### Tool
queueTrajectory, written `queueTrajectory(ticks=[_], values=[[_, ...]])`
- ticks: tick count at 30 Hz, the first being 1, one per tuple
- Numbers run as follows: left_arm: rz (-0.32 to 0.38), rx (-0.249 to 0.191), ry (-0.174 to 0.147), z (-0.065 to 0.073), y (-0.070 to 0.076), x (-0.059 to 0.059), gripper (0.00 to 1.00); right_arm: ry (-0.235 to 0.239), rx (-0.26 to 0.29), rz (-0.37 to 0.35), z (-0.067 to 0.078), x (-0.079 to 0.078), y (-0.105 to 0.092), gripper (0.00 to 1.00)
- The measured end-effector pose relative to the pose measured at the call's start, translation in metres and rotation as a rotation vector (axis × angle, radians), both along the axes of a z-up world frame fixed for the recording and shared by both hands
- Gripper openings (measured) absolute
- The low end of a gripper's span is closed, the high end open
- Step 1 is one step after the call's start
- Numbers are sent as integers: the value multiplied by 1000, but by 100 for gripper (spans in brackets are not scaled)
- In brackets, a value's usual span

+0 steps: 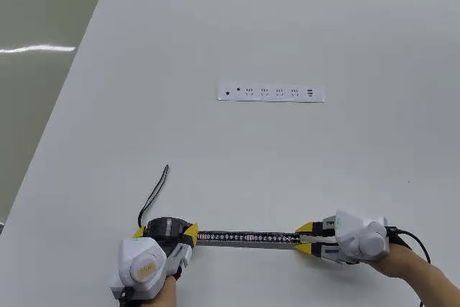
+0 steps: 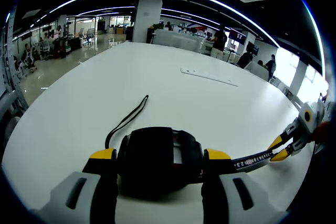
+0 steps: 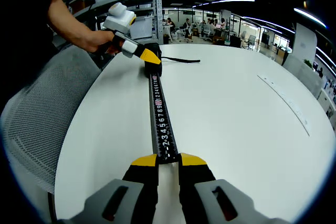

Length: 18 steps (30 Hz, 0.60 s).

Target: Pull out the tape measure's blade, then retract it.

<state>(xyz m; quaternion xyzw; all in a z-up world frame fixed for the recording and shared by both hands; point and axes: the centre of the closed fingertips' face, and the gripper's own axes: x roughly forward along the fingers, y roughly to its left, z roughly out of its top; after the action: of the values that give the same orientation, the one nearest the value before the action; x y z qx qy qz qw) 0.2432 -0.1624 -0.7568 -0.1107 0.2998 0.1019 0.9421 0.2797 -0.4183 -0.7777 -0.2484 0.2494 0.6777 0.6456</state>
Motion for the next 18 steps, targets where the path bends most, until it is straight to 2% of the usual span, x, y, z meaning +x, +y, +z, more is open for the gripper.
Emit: queueTrajectory(ticks=[18], values=[[1,-23,-2,1,1,0,61,4,16,15,4,-2,18,13]])
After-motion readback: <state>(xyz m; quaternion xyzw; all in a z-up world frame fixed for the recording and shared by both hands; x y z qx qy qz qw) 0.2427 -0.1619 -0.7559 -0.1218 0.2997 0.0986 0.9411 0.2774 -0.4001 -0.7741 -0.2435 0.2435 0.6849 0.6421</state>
